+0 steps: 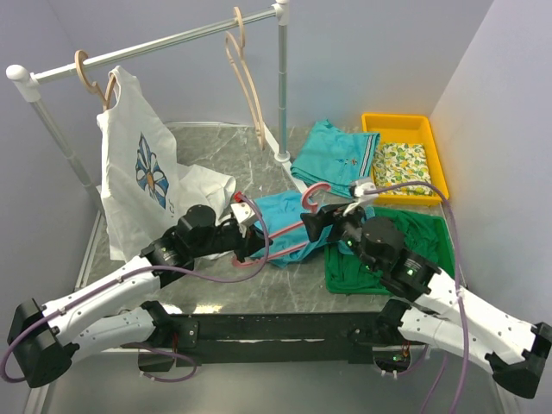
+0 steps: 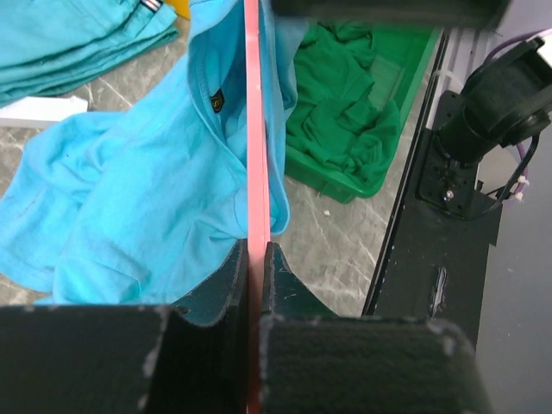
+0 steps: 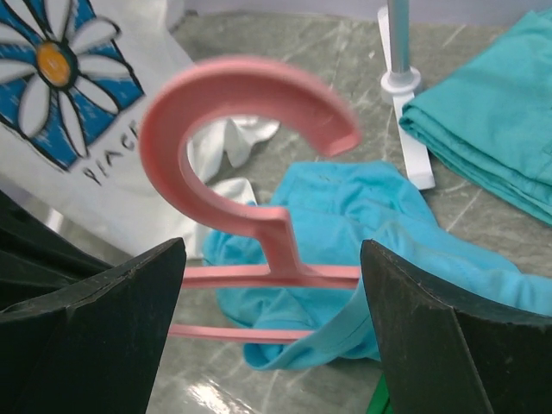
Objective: Place the t-shirt on the hanger
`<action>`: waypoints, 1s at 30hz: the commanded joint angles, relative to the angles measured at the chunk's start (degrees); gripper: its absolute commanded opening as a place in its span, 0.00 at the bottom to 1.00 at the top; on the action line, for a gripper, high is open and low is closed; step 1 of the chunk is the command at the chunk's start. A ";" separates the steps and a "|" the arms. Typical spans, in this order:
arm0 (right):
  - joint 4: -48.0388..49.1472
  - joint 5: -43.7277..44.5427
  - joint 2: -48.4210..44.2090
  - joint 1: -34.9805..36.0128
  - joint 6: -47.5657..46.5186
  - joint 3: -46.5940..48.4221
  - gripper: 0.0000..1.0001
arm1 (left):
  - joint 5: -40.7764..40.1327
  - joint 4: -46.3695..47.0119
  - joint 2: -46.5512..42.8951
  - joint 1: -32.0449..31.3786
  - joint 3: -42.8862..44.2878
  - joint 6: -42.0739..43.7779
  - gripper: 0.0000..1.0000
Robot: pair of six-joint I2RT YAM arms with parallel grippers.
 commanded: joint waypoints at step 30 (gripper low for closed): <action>12.96 11.27 8.86 2.54 -5.34 -1.86 0.00 | -4.62 -6.43 11.15 -0.77 16.85 -8.49 0.50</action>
